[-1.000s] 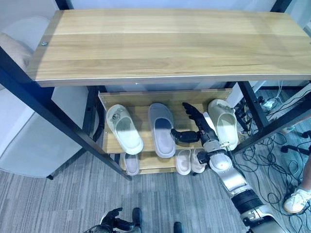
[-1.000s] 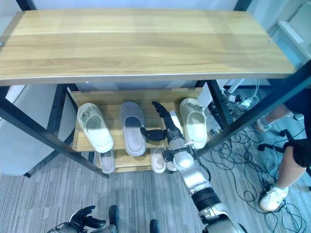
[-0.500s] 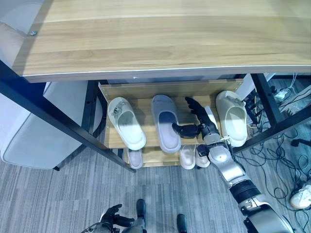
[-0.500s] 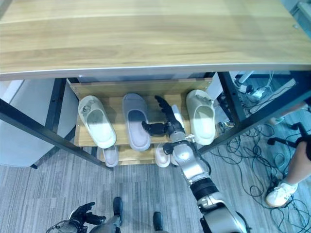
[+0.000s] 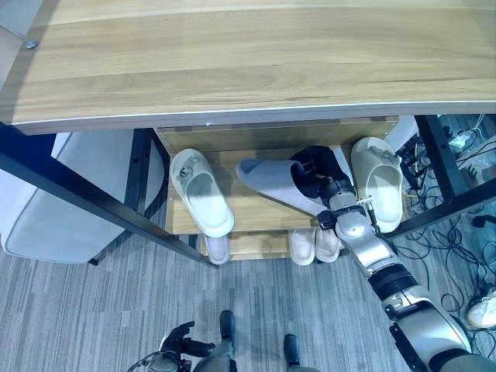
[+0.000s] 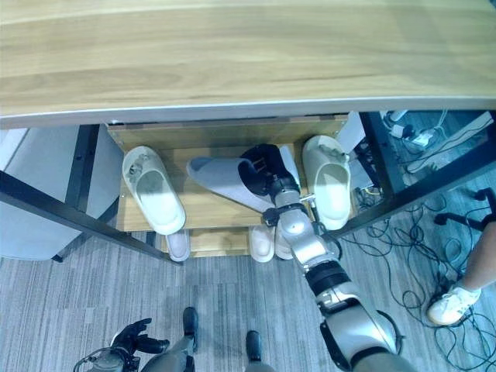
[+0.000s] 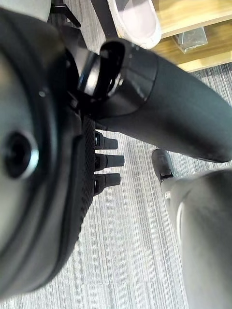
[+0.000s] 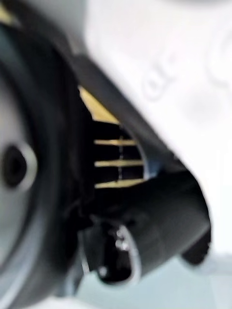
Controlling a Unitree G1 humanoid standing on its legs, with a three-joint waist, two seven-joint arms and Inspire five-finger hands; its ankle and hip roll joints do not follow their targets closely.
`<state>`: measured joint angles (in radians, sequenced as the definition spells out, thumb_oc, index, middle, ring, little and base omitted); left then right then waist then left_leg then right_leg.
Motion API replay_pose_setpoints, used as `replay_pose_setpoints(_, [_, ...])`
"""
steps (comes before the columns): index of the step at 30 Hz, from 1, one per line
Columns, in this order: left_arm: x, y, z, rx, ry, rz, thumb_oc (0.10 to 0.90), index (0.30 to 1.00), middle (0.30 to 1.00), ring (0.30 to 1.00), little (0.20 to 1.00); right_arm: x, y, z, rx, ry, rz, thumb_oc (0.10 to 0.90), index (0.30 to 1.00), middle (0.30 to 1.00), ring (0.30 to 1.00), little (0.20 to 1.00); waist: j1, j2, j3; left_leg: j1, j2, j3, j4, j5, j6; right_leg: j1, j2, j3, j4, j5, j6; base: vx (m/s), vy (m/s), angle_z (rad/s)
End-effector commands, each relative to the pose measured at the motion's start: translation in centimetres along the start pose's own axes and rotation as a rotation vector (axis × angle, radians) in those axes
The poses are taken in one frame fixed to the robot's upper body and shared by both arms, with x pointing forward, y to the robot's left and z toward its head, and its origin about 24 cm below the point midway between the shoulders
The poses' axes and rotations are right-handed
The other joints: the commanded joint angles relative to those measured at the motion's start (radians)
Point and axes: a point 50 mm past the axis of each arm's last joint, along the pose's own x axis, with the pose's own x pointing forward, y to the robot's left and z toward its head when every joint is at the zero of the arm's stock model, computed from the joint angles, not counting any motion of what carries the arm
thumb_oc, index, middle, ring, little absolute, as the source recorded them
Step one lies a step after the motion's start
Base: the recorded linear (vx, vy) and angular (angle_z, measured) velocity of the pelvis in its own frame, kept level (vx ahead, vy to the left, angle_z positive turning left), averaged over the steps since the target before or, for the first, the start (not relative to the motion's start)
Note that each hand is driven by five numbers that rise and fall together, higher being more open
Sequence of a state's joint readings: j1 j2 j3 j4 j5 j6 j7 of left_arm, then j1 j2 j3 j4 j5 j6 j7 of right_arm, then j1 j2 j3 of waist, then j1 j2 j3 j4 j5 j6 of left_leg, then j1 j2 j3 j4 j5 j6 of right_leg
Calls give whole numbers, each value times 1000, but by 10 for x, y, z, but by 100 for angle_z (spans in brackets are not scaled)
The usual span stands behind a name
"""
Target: Arrange the slippers neatly on the shoe rack.
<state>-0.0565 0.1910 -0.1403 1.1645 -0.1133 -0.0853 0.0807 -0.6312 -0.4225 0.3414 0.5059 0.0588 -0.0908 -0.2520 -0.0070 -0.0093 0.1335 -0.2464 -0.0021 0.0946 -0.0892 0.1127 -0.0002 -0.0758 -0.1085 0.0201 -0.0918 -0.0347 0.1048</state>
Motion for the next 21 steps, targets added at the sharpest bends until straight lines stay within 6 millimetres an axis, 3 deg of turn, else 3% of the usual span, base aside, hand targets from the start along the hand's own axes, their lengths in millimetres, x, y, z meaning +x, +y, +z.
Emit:
replay_pose_setpoints(1, [2,6,4,12,-5,33,800,900,900,900,900,-1,-15,41,39,-231,-54,400,300,300,300,300,24,-7,-24,68,-46,-50,2,-87,-22,-29,34,38,5,158,-11,0,0,0])
replay_pose_setpoints(7, [0,7,-10,9,48,36,800,900,900,900,900,-35,4,41,111,-286,36,400,300,300,300,300,2,-24,-30,101,-35,-28,2,-104,-3,-7,23,98,5,185,1,1,20,-22])
replay_pose_setpoints(11, [0,7,-12,28,64,32,800,900,900,900,900,-56,8,37,165,-288,78,400,300,300,300,300,-28,-16,-29,129,-34,-22,2,-109,3,-21,15,132,69,187,7,25,40,-35])
replay_pose_setpoints(16, [3,5,-2,50,33,18,800,900,900,900,900,-67,8,39,162,-314,110,400,300,300,300,300,-63,1,-23,152,-32,-50,40,-113,4,-51,27,210,102,181,6,45,20,-15])
replay_pose_setpoints(21, [3,8,2,48,18,25,800,900,900,900,900,-69,10,46,145,-347,143,400,300,300,300,300,-97,6,-10,213,-26,-92,33,-127,9,-137,56,227,99,205,7,103,-35,1])
